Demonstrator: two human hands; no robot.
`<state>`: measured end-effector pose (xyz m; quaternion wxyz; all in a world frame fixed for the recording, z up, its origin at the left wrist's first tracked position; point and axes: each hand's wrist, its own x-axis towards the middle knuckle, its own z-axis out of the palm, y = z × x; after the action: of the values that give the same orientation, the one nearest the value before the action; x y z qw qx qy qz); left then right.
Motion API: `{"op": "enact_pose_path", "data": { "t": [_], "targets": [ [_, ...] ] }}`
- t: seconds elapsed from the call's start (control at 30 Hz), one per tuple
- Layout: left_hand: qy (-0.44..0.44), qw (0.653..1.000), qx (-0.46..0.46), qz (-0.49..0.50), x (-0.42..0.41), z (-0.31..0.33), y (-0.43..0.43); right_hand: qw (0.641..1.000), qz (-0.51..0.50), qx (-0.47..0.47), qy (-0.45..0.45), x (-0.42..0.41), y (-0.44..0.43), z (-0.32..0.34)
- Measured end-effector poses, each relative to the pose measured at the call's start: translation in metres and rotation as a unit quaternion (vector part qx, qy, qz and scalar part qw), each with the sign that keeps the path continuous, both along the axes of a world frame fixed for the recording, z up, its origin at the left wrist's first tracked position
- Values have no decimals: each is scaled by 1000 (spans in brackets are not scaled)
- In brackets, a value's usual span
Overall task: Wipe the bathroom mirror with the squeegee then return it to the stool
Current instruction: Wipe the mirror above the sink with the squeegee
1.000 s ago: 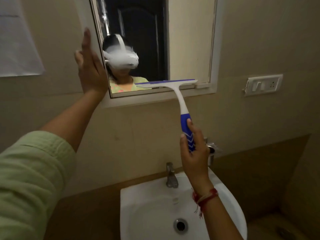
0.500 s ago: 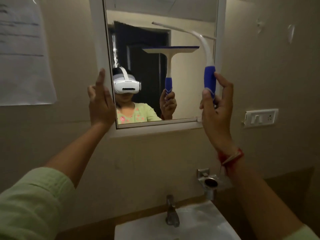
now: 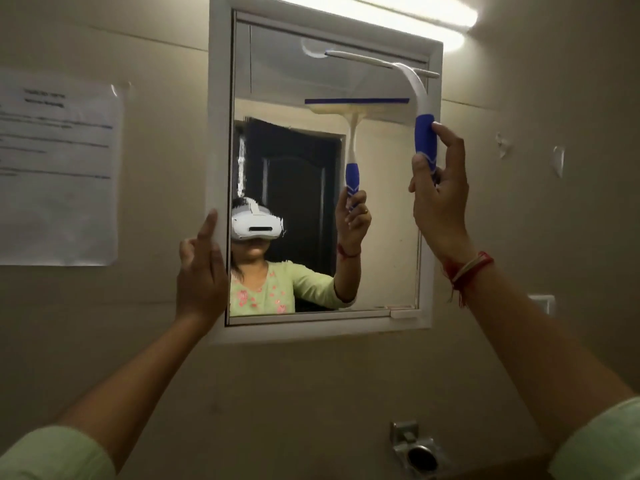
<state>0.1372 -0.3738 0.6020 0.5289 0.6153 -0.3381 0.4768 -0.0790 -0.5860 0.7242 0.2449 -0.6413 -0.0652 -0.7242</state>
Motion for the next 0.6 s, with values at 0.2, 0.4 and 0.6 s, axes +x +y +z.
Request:
{"op": "enact_pose_path", "data": {
  "t": [0.2, 0.4, 0.6],
  "targets": [
    [-3, 1000, -7, 4, -2, 0, -1, 1000, -10, -5, 8, 11, -7, 19],
    [-10, 1000, -12, 4, 2, -2, -1, 1000, -21, -22, 0, 21, -10, 34],
    [-7, 1000, -22, -2, 0, -2, -1, 999, -28, -32, -11, 30, -16, 43]
  ]
}}
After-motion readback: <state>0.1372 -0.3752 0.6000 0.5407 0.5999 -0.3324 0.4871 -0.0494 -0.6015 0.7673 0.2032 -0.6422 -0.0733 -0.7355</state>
